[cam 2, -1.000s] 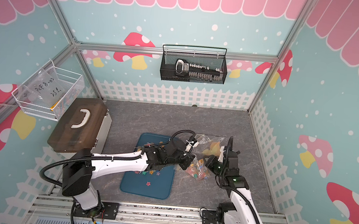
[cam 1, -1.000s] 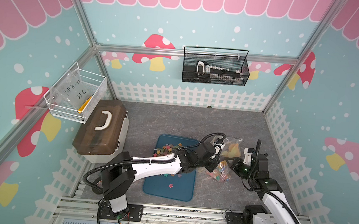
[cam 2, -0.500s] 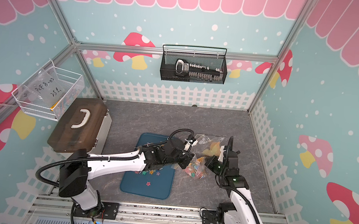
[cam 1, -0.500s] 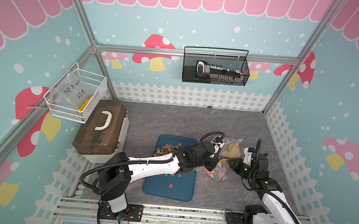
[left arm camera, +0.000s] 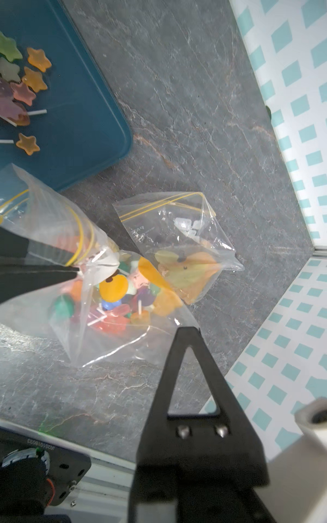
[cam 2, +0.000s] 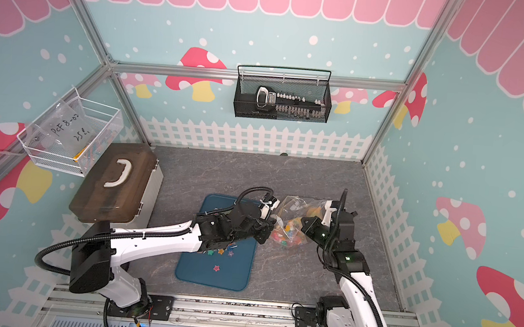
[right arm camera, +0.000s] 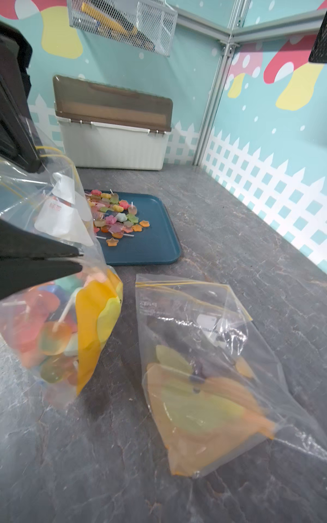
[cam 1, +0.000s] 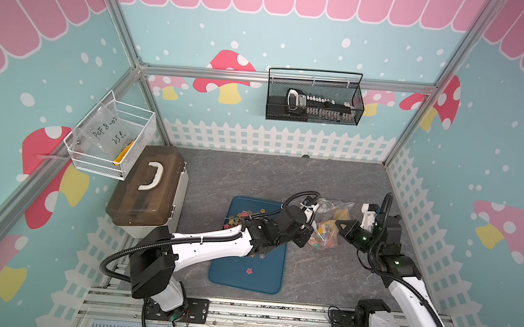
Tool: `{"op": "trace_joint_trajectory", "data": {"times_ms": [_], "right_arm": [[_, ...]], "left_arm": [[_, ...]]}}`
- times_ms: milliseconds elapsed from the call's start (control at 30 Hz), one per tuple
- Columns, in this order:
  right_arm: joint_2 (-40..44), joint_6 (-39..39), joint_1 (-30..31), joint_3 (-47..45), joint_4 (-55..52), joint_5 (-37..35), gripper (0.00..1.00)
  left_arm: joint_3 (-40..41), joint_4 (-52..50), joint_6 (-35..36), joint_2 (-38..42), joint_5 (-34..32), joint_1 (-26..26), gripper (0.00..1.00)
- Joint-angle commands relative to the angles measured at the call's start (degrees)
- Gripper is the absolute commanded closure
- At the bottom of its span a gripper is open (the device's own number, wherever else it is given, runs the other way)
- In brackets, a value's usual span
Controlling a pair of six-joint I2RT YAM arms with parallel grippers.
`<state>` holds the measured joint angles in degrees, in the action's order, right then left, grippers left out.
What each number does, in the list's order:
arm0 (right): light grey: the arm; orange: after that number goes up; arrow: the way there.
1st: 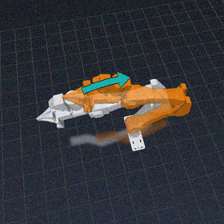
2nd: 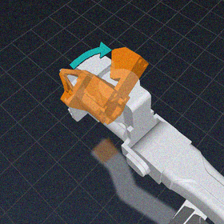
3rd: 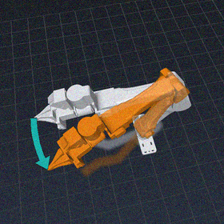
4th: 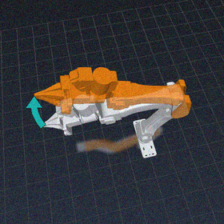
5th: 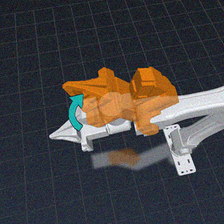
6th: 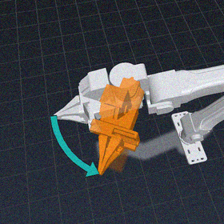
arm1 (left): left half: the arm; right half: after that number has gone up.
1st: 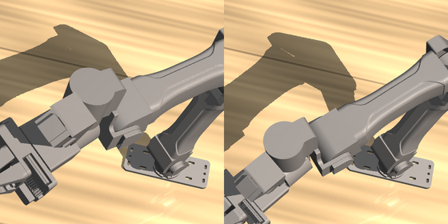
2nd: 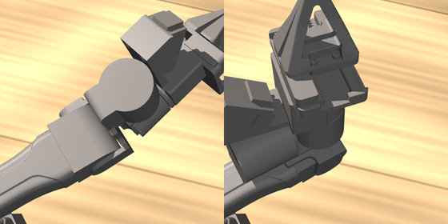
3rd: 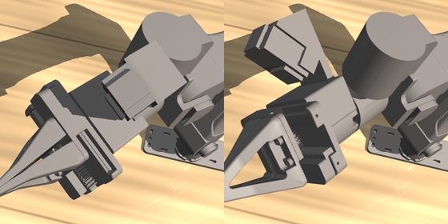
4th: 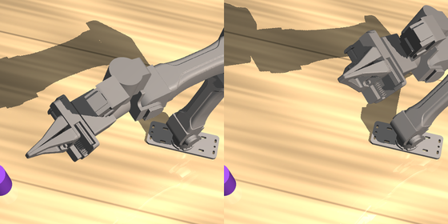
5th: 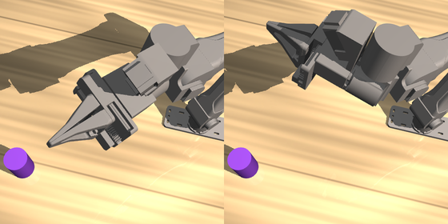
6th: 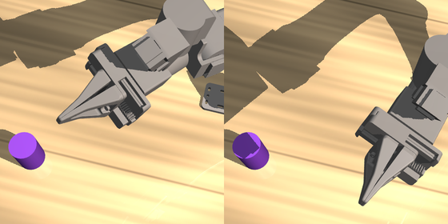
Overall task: Pour candies out of the ziploc bag
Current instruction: 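Pick up the ziploc bag from the center of the board, then pour the candies out of the ziploc bag onto the tray.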
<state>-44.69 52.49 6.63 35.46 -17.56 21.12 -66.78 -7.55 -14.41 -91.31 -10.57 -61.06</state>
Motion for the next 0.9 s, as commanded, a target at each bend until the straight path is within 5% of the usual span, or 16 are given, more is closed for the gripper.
{"op": "trace_joint_trajectory", "data": {"times_ms": [0,467,867], "right_arm": [[-0.57,-0.47,-0.31,3.47,1.65,1.14,1.0],[-4.87,5.28,0.88,6.02,7.59,4.89,1.0],[-10.13,3.38,9.89,10.83,9.22,0.96,1.0]], "left_arm": [[1.88,1.17,-1.62,2.56,-4.77,0.07,1.0],[6.93,2.9,-3.43,7.78,-10.08,0.15,1.0],[9.61,3.03,-4.03,9.69,-11.27,0.46,1.0]]}}
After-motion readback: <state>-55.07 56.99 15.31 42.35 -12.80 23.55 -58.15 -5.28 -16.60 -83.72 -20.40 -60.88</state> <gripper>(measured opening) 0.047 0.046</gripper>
